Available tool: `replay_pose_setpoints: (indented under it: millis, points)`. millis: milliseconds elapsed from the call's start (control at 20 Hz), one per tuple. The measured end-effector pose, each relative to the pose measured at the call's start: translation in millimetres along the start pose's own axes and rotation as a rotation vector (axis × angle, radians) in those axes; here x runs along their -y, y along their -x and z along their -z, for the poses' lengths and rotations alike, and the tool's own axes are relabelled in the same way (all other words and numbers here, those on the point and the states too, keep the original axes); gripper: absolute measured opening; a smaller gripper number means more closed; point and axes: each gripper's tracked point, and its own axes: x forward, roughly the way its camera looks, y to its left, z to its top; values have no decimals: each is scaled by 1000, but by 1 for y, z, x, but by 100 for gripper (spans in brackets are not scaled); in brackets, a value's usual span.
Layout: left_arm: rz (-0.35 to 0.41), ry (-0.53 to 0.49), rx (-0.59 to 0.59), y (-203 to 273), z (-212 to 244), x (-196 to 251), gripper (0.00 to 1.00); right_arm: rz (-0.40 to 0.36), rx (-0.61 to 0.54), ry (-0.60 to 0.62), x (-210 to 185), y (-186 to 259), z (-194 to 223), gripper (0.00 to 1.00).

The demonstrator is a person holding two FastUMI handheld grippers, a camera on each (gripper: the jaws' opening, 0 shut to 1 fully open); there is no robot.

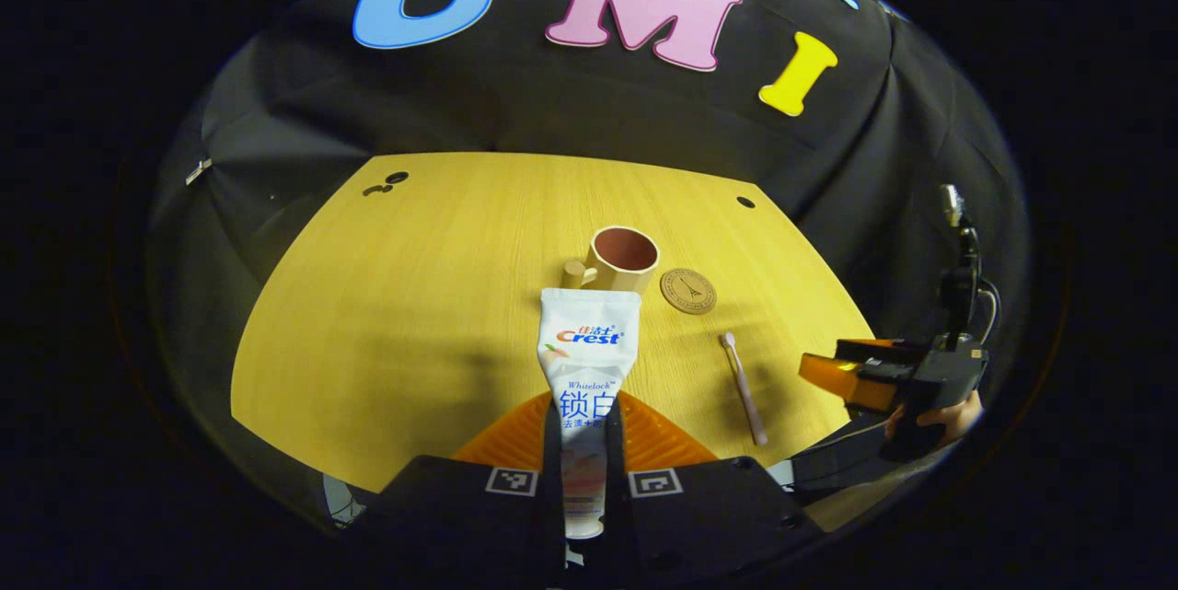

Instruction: Put the toothbrush and toothpaste on the desktop into the cup, then pick up the cup and place it on the coaster on the desktop.

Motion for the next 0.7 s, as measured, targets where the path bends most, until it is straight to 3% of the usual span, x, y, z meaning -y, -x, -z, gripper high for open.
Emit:
replay_pose_setpoints:
  millis: [350, 550, 700]
  points:
    - [-36, 30, 36, 24, 2, -32, 22, -10, -185, 30, -26, -48, 35, 84]
    - [-54, 48, 55, 34, 5, -45, 22, 10, -226, 74, -29, -64, 38, 80]
    - [-67, 52, 62, 32, 5, -45, 21, 33, -256, 83, -25, -73, 39, 62]
